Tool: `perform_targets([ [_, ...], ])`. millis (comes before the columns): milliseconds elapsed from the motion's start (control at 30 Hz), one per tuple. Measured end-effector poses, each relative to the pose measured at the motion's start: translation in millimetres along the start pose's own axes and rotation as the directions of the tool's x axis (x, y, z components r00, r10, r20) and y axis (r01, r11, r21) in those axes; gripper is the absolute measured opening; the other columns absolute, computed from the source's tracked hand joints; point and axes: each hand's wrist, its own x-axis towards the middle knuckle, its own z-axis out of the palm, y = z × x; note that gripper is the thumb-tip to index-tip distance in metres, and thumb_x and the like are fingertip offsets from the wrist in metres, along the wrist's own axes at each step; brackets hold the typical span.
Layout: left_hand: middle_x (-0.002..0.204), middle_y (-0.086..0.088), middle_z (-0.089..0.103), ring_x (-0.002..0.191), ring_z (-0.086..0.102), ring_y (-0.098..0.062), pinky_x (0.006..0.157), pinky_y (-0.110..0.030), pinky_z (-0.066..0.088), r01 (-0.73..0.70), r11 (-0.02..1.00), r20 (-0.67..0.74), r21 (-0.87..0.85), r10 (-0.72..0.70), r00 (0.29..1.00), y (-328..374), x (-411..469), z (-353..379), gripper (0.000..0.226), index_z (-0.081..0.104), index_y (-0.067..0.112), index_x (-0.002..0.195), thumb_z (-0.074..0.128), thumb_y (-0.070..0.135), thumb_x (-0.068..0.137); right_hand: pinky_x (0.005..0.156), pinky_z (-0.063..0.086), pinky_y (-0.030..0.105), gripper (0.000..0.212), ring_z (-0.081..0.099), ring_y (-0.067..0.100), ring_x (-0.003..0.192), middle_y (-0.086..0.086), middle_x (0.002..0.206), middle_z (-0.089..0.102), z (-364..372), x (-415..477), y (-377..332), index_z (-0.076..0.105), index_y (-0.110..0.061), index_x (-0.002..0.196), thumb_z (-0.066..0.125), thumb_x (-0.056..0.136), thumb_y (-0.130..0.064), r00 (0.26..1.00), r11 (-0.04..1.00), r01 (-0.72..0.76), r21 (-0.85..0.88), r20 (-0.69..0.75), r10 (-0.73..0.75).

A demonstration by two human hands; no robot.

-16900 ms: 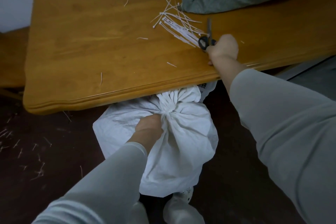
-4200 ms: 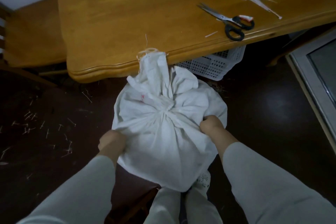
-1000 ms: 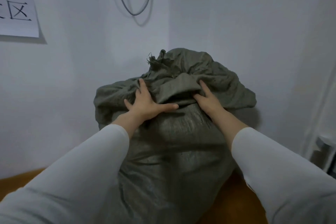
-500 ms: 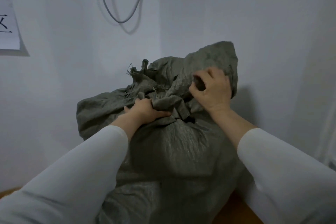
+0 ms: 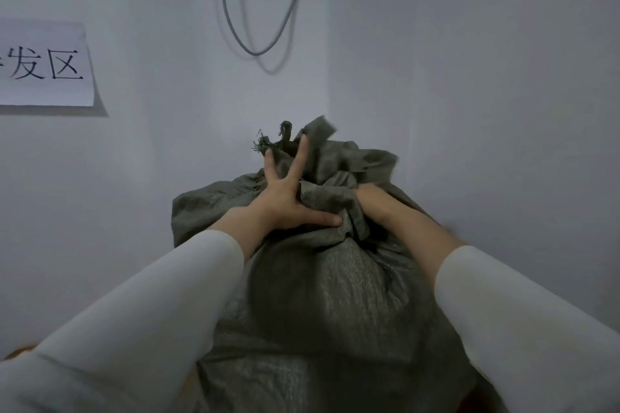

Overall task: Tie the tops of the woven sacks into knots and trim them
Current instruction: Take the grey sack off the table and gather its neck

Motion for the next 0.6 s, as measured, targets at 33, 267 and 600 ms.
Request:
perform_targets([
  [33, 0.145, -0.005, -0.046, 0.145, -0.013, -0.029, 0.117, -0.041, 0.015, -0.016, 0.999, 0.013, 0.043, 0.016, 1.000, 1, 3, 0, 0.128, -0.016, 0.062, 0.136, 0.084, 0.046, 0.059, 0.064, 0.041, 0.020, 0.021, 0.058, 0.017, 0.089, 0.000, 0.095, 0.064, 1, -2, -4, 0.065, -0.015, 0.094, 0.049, 0.096, -0.028, 0.999, 1.000, -0.002, 0.012, 0.038, 0.001],
  [267, 0.156, -0.001, 0.016, 0.140, 0.029, -0.024, 0.113, -0.038, 0.030, -0.034, 0.942, 0.129, 0.335, -0.010, 0.992, 6, 23, 10, 0.066, 0.051, 0.031, 0.132, 0.066, 0.060, 0.074, 0.067, 0.046, 0.033, 0.014, 0.055, 0.022, 0.075, 0.010, 0.072, 0.060, -20, 6, 9, 0.067, 0.001, 0.074, 0.062, 0.064, -0.008, 0.999, 0.943, 0.031, 0.332, -0.021, -0.026],
  [600, 0.135, -0.010, 0.029, 0.120, 0.047, -0.032, 0.103, -0.039, 0.041, 0.097, 0.954, -0.089, 0.285, -0.075, 0.993, -10, 35, 8, 0.084, 0.042, 0.015, 0.128, 0.080, 0.051, 0.063, 0.101, 0.040, 0.027, 0.041, 0.050, 0.017, 0.120, -0.003, 0.131, 0.056, -13, 33, 30, 0.062, -0.024, 0.124, 0.064, 0.084, -0.033, 0.996, 0.996, 0.028, -0.090, 0.083, -0.021],
])
